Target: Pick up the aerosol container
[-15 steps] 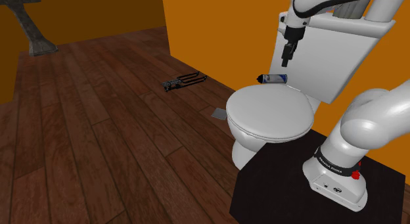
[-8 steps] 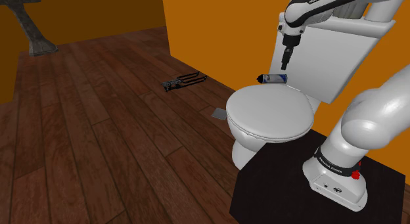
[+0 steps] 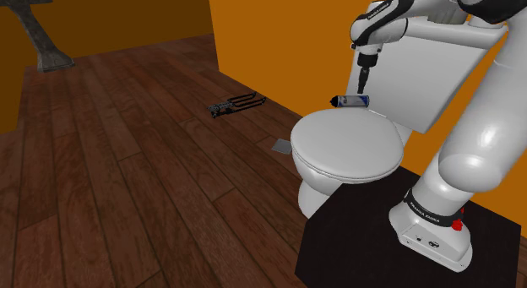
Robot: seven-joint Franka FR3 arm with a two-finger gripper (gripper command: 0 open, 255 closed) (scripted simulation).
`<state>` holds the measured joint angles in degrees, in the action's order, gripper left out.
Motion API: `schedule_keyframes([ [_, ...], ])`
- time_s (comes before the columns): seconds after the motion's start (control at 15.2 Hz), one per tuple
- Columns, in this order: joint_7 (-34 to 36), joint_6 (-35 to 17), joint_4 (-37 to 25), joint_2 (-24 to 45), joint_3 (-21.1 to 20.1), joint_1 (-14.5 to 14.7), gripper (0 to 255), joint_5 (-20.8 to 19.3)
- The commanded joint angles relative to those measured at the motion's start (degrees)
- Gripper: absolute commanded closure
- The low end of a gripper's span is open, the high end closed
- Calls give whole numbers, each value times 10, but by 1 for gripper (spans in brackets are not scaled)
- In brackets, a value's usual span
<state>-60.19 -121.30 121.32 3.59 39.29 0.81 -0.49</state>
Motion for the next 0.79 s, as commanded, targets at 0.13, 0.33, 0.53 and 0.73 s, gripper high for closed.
schedule_keyframes([
  [0.13, -106, -3, -83, 118, -5, -37, 0, 86],
  [0.33, -164, 4, -151, 197, -27, -79, 0, 133],
  [0.53, -207, 18, -229, 273, -52, -123, 0, 168],
  [0.73, -239, 39, -319, 349, -76, -165, 0, 191],
])
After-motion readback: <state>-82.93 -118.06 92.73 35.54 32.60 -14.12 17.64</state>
